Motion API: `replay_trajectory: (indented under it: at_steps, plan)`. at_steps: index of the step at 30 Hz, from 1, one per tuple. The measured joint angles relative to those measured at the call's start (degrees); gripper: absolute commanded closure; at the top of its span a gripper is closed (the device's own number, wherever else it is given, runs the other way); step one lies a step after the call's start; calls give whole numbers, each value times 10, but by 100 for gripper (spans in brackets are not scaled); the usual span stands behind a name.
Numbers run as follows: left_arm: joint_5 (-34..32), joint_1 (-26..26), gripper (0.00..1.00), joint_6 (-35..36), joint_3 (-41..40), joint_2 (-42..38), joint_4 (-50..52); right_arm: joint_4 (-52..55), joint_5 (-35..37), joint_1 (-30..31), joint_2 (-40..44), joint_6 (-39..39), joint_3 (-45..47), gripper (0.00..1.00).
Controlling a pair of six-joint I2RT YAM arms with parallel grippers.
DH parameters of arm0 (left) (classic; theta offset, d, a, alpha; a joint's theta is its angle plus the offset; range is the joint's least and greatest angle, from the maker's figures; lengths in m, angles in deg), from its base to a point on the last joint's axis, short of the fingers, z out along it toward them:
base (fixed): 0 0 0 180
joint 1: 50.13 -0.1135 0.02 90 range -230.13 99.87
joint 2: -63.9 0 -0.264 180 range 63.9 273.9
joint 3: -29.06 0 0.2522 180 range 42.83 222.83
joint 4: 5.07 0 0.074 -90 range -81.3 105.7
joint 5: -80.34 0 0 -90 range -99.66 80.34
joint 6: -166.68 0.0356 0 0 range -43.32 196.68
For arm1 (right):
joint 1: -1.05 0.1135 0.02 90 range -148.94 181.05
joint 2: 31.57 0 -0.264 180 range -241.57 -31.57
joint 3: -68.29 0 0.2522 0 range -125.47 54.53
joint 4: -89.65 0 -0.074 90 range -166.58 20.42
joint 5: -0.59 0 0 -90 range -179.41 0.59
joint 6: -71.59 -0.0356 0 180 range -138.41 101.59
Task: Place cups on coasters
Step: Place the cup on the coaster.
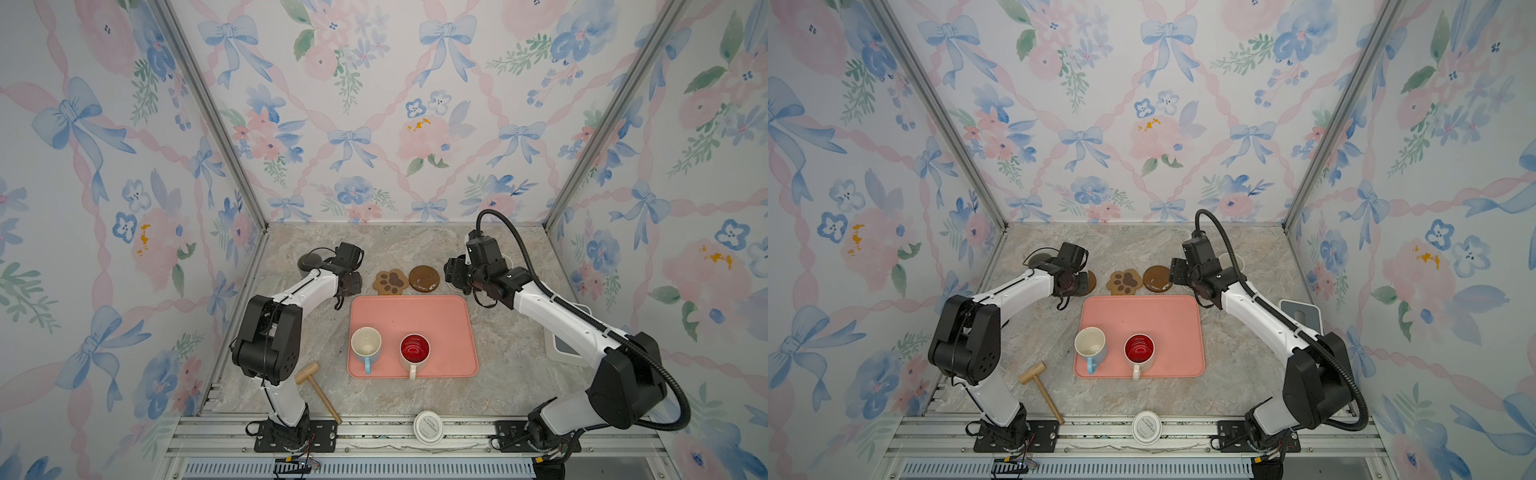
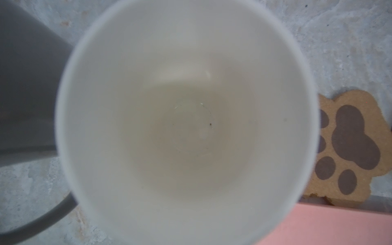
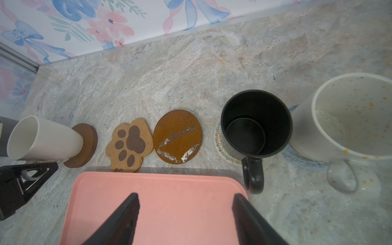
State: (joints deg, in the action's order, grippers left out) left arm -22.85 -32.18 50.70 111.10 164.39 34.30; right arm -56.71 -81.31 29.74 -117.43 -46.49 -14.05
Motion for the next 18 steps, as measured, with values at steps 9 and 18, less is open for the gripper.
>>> replay_trajectory:
  at_steps: [9,18]
  plan:
    - [12,3,65,0,-33,-107,-2,0,-1,5,0,0,0,27]
    - [21,41,60,-2,-72,-238,-2,27,8,53,1,7,-15,27]
